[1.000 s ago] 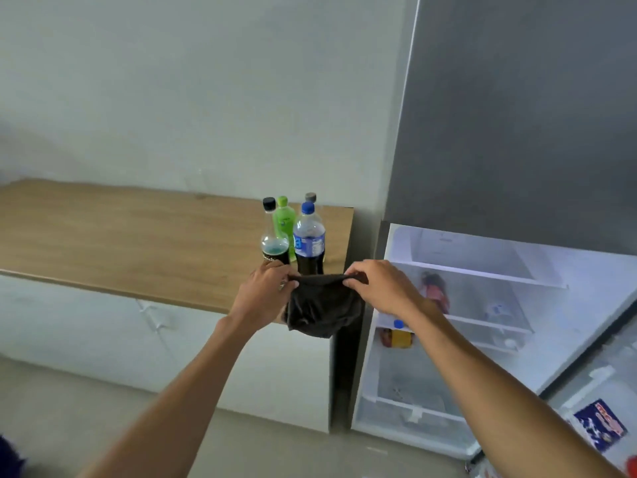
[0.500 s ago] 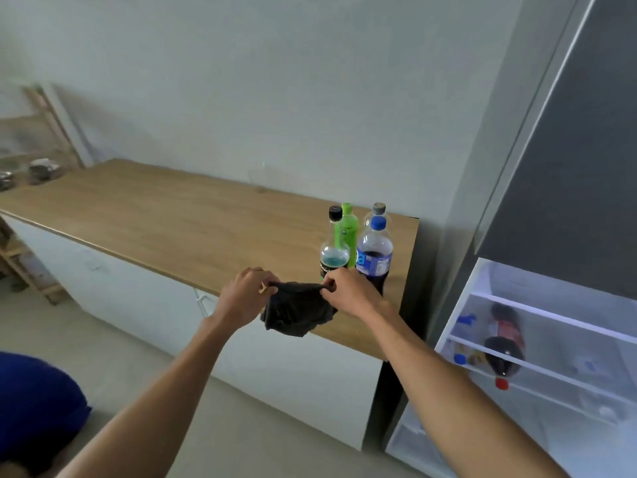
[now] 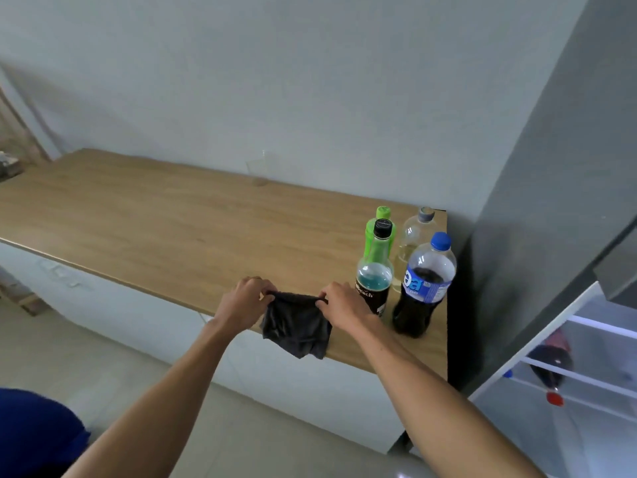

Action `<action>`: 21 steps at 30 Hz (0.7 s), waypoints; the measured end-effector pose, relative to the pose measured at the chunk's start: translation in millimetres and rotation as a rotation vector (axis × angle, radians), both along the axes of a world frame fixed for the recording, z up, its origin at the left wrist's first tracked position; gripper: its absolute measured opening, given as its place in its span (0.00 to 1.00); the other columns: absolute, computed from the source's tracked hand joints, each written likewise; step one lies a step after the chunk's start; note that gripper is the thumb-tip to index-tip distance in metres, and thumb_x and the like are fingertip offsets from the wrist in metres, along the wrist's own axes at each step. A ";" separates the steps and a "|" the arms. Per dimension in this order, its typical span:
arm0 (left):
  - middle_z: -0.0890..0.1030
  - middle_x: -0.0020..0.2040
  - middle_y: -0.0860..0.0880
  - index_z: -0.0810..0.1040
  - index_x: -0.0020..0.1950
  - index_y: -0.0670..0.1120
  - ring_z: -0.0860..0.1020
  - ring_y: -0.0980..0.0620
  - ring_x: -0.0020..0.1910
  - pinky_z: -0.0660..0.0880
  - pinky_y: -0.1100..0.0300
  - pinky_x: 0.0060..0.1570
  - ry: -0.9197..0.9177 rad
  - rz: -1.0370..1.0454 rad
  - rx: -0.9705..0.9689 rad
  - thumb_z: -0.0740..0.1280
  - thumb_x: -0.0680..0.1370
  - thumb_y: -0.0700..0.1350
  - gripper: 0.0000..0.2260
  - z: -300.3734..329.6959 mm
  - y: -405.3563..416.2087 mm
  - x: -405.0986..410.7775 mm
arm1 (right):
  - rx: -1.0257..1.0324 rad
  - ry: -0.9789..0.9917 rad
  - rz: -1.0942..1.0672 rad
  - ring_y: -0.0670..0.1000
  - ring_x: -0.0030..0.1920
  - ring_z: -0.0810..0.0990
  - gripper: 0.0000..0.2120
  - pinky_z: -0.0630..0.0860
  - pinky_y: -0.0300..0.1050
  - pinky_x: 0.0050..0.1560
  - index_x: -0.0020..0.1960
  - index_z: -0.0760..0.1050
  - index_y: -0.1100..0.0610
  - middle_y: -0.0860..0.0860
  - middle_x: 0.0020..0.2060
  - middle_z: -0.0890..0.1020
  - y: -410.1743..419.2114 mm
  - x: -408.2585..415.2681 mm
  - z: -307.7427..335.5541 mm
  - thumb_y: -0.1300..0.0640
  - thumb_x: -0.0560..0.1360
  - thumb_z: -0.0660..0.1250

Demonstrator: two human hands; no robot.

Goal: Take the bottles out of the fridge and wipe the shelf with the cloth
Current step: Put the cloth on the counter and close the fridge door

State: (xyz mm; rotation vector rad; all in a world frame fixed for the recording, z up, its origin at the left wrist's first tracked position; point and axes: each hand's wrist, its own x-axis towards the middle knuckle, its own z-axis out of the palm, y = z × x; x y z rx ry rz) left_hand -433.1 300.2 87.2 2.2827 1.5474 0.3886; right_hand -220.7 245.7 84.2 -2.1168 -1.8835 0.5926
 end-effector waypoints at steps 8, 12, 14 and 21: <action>0.80 0.51 0.51 0.81 0.53 0.54 0.77 0.47 0.52 0.74 0.53 0.45 0.085 -0.140 -0.079 0.64 0.76 0.45 0.09 -31.6 90.3 -0.3 | -0.074 -0.052 -0.158 0.66 0.59 0.78 0.13 0.74 0.54 0.57 0.60 0.76 0.60 0.62 0.58 0.77 61.9 -18.4 -32.6 0.54 0.81 0.62; 0.80 0.53 0.49 0.81 0.53 0.54 0.77 0.45 0.53 0.75 0.52 0.48 0.079 -0.144 -0.117 0.63 0.76 0.46 0.10 -51.2 117.9 1.9 | -0.087 -0.042 -0.243 0.66 0.59 0.78 0.13 0.74 0.54 0.57 0.60 0.76 0.60 0.62 0.58 0.78 81.5 -25.1 -42.4 0.53 0.81 0.61; 0.79 0.53 0.49 0.80 0.54 0.54 0.76 0.45 0.54 0.73 0.52 0.47 0.087 -0.121 -0.094 0.63 0.77 0.46 0.09 -59.2 125.0 5.4 | -0.068 -0.038 -0.283 0.65 0.58 0.79 0.13 0.75 0.53 0.55 0.59 0.77 0.60 0.61 0.57 0.79 90.1 -27.7 -46.2 0.53 0.81 0.61; 0.78 0.56 0.48 0.76 0.61 0.49 0.72 0.46 0.61 0.72 0.50 0.49 0.086 -0.115 -0.081 0.60 0.80 0.47 0.12 -77.3 129.2 15.4 | -0.034 -0.009 -0.351 0.62 0.57 0.80 0.11 0.75 0.53 0.54 0.60 0.76 0.58 0.58 0.57 0.78 104.3 -28.6 -60.2 0.54 0.81 0.61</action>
